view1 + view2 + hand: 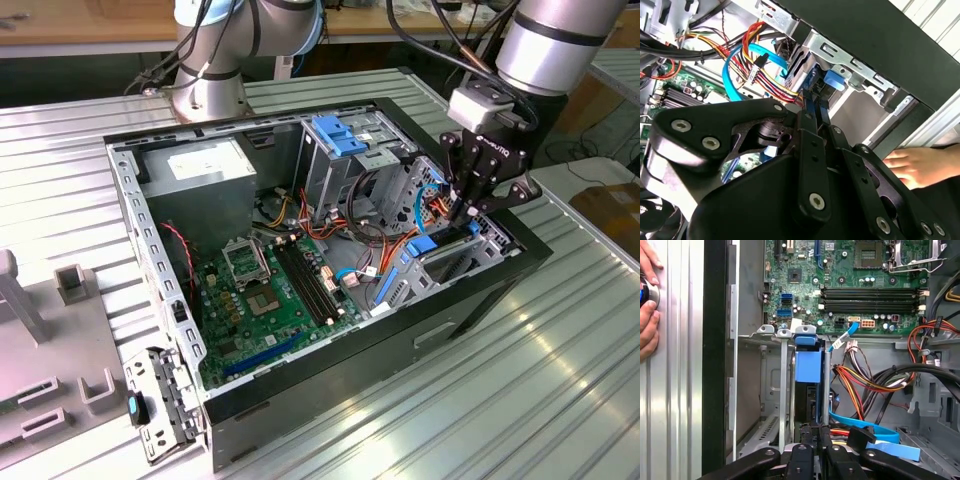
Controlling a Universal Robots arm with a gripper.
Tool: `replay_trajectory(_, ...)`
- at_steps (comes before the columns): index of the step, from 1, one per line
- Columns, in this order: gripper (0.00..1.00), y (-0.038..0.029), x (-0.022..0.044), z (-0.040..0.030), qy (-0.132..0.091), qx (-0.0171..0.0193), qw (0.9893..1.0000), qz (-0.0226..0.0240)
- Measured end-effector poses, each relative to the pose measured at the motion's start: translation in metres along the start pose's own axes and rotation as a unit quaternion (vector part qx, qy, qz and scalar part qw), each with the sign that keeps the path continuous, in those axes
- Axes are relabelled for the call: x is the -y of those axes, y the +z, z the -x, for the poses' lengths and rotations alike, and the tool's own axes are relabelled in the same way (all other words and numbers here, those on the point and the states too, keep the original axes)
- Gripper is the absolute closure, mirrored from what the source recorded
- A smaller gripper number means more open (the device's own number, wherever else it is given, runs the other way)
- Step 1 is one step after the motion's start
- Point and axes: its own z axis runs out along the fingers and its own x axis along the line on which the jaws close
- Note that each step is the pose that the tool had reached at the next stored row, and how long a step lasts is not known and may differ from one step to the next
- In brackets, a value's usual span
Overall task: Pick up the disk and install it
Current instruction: 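Insert the first disk wire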
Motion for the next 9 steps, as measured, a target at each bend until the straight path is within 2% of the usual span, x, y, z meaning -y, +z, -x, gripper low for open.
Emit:
replay_trajectory(1,0.84,0.0001,0.0,-0.0004,0.0,0.0021,1.0,0.0)
replay_trajectory(2,0.84,0.0001,0.0,-0.0009,0.0,0.0025,1.0,-0.0001)
replay_trajectory(9,0.84,0.0,0.0,-0.0031,0.001,0.0025,1.0,-0.0006)
